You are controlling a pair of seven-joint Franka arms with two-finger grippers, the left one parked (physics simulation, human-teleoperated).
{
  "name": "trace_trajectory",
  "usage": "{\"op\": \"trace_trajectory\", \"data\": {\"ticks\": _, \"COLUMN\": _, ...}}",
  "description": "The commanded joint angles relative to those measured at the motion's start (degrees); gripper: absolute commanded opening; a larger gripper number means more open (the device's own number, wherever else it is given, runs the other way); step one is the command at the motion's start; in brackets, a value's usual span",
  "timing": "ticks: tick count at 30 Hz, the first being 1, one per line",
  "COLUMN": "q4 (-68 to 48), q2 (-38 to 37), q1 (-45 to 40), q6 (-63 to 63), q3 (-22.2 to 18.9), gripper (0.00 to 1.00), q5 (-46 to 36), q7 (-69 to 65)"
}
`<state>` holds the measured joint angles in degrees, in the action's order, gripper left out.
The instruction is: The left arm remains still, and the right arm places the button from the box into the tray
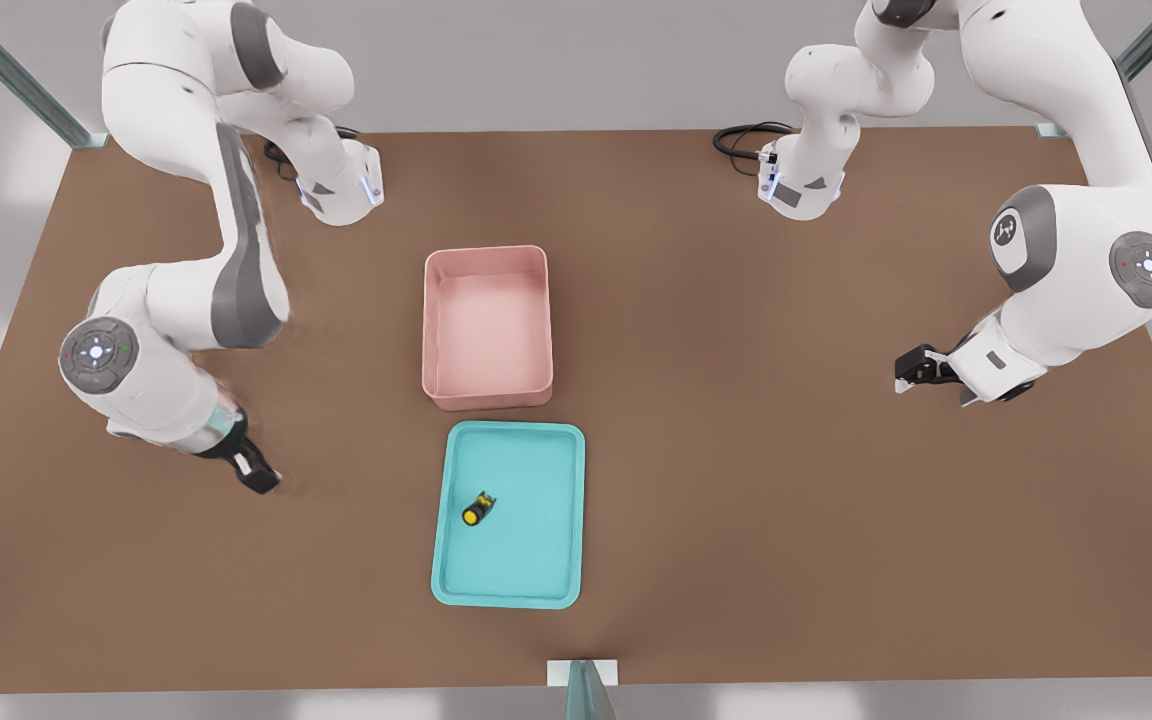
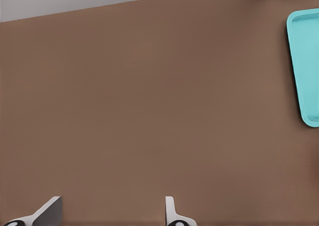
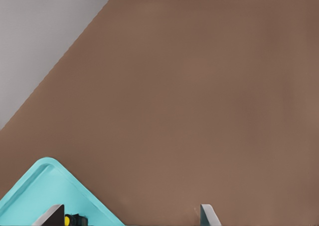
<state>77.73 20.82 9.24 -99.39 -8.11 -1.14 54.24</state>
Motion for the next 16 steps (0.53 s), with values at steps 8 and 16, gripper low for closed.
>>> {"op": "trace_trajectory", "data": {"ticks": 8, "q4": 21.4, "q2": -14.1, "q1": -15.7, "q6": 1.0, "q3": 11.3, "gripper": 1.0, "q5": -1.5, "q7": -53.3}}
{"op": "trace_trajectory", "data": {"ticks": 16, "q4": 16.4, "q2": -10.1, "q1": -15.0, "q6": 2.2, "q3": 13.2, "gripper": 1.0, "q5": -1.5, "q7": -53.4}}
